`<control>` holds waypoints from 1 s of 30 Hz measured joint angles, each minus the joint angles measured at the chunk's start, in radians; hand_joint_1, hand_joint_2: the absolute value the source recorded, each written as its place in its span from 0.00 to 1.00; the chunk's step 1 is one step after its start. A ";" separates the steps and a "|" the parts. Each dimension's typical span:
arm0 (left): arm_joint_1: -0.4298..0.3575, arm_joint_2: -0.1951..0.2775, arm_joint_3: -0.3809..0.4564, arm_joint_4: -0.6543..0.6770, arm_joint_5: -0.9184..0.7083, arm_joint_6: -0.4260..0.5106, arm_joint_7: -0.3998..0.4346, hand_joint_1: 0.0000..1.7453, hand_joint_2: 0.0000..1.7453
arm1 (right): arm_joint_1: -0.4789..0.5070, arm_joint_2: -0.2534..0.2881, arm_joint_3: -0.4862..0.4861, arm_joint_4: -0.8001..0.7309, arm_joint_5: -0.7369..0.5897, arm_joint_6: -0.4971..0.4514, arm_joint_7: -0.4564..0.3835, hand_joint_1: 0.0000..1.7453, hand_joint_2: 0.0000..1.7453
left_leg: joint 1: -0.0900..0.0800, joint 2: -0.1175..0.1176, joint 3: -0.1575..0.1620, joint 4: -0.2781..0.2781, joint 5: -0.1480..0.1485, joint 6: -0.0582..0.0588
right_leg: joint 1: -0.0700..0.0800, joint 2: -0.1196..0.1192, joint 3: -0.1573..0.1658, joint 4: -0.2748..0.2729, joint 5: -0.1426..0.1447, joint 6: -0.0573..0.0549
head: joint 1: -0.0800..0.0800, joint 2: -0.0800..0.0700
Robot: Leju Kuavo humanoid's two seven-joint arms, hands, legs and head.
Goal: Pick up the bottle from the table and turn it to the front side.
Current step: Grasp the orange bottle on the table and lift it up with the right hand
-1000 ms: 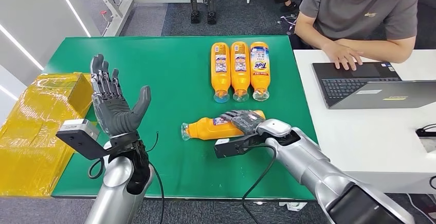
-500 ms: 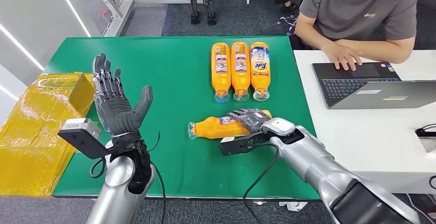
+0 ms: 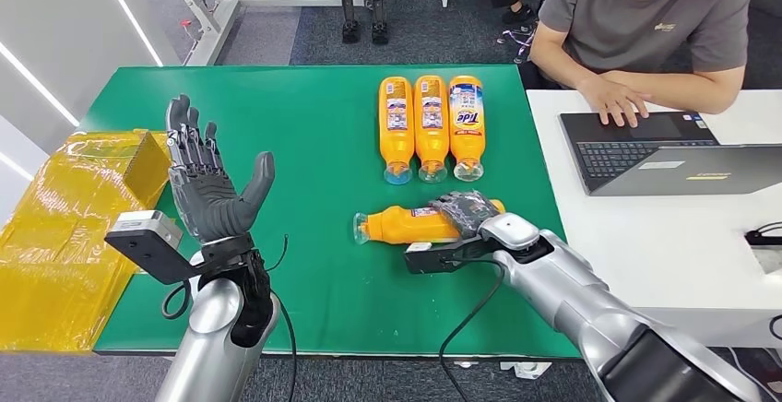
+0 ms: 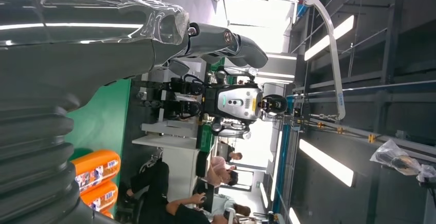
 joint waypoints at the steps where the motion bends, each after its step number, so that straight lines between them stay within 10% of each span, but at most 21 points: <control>1: 0.000 0.000 0.000 0.000 -0.001 0.000 0.000 0.00 1.00 | 0.001 0.000 0.000 0.000 0.002 -0.007 0.000 1.00 1.00 | 0.000 0.000 0.000 0.000 0.000 0.000 | 0.000 0.000 0.000 0.000 0.000 0.000 | 0.000 0.000; 13: 0.000 0.000 0.000 0.000 -0.010 0.007 0.000 0.00 1.00 | 0.023 0.004 0.000 -0.001 -0.006 -0.089 -0.012 1.00 1.00 | 0.000 0.000 0.000 0.000 0.000 0.000 | 0.000 0.000 0.000 0.000 0.000 0.000 | 0.000 0.000; 30: 0.037 0.000 -0.001 -0.016 -0.025 0.055 0.000 0.00 1.00 | 0.248 0.089 -0.307 -0.251 -0.383 -0.595 -0.277 1.00 1.00 | 0.000 -0.001 -0.001 -0.001 0.000 0.000 | 0.000 -0.001 -0.001 0.000 -0.001 0.000 | 0.000 0.000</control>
